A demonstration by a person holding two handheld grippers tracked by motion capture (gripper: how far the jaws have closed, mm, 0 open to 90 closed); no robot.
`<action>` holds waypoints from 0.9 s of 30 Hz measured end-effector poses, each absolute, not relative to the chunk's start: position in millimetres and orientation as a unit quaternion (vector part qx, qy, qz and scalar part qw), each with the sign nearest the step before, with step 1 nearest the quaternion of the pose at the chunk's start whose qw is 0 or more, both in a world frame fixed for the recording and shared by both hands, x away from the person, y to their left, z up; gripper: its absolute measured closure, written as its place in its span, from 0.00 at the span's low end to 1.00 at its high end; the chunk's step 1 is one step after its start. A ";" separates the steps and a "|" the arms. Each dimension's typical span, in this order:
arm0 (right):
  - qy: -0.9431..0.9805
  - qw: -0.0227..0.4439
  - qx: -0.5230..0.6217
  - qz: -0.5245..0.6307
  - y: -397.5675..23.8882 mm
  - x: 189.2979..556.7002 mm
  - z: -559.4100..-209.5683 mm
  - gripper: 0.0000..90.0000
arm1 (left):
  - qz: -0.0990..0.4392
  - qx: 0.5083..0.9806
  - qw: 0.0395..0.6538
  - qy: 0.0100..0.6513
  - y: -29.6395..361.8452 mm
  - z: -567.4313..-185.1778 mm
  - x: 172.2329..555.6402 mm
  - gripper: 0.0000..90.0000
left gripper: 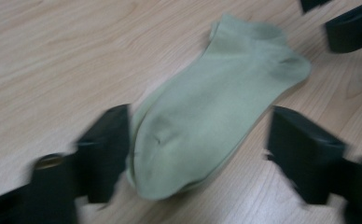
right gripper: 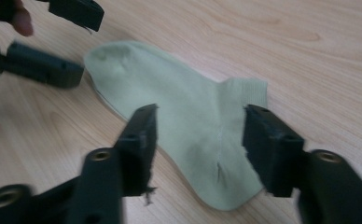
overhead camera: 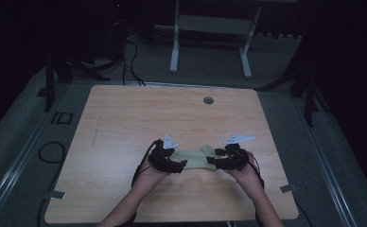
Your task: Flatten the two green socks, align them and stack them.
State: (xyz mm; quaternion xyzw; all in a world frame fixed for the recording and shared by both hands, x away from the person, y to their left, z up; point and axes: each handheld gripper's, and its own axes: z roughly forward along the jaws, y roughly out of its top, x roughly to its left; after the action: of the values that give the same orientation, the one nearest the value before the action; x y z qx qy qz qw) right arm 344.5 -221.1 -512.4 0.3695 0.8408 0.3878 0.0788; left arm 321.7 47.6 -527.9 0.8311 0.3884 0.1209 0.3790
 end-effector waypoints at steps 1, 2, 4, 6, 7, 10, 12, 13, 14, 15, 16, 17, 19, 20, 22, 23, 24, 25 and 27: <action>0.842 0.079 0.371 0.384 -221.4 344.3 -512.2 0.35 | 0.118 0.830 0.386 0.385 48.8 -528.9 320.1 0.10; 0.845 0.075 0.363 0.384 -222.1 343.3 -512.3 0.30 | 0.117 0.828 0.391 0.385 50.4 -529.7 318.5 0.08; 0.846 0.082 0.355 0.390 -222.7 340.8 -511.6 0.24 | 0.127 0.821 0.399 0.388 55.1 -531.0 315.6 0.08; 0.843 0.080 0.352 0.398 -224.1 339.3 -510.9 0.16 | 0.142 0.815 0.400 0.395 59.5 -532.2 312.7 0.08; 0.843 0.084 0.349 0.400 -224.8 338.6 -510.5 0.16 | 0.145 0.812 0.402 0.397 62.0 -532.7 311.6 0.08; 0.836 0.102 0.351 0.410 -228.7 336.7 -510.7 0.16 | 0.143 0.808 0.409 0.400 69.1 -533.2 309.1 0.08; 0.833 0.113 0.352 0.413 -232.2 336.2 -511.6 0.16 | 0.146 0.800 0.421 0.402 73.5 -532.6 306.8 0.08; 0.832 0.114 0.351 0.413 -233.8 335.9 -512.0 0.16 | 0.149 0.798 0.421 0.404 76.0 -531.9 305.6 0.08; 0.833 0.115 0.350 0.412 -235.1 335.5 -512.5 0.15 | 0.153 0.797 0.422 0.405 78.7 -531.4 304.4 0.08; 0.833 0.118 0.350 0.412 -236.4 334.8 -513.0 0.15 | 0.153 0.794 0.425 0.406 81.6 -531.0 303.0 0.08; 0.835 0.122 0.347 0.410 -237.8 334.1 -513.8 0.15 | 0.157 0.792 0.428 0.407 84.8 -531.1 301.1 0.08; 0.837 0.126 0.345 0.406 -239.1 333.3 -514.6 0.15 | 0.161 0.790 0.425 0.410 87.7 -531.5 299.5 0.08; 0.837 0.129 0.344 0.405 -240.7 332.8 -515.6 0.15 | 0.163 0.792 0.422 0.411 91.3 -532.2 298.1 0.07; 0.837 0.132 0.346 0.404 -242.6 332.4 -516.6 0.15 | 0.164 0.791 0.417 0.417 96.1 -534.1 297.1 0.07; 0.833 0.131 0.352 0.406 -248.2 332.0 -518.9 0.15 | 0.157 0.790 0.406 0.432 101.7 -536.4 296.4 0.02; 0.831 0.133 0.356 0.407 -250.4 331.6 -519.7 0.15 | 0.154 0.790 0.406 0.433 103.8 -537.2 295.8 0.02; 0.829 0.133 0.359 0.407 -252.1 331.3 -520.3 0.15 | 0.158 0.787 0.406 0.437 106.7 -538.0 294.1 0.02; 0.829 0.133 0.359 0.407 -252.1 331.3 -520.3 0.15 | 0.158 0.787 0.406 0.437 106.7 -538.0 294.1 0.02; 0.826 0.137 0.361 0.412 -258.2 329.9 -522.9 0.14 | 0.170 0.785 0.401 0.441 113.3 -538.9 289.8 0.02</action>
State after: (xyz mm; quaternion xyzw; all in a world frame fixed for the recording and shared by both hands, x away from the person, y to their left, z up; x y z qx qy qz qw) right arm 329.9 -258.2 -522.9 0.3605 0.8257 0.4115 0.1371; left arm 289.8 113.3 -538.9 0.7850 0.4409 0.1696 0.4008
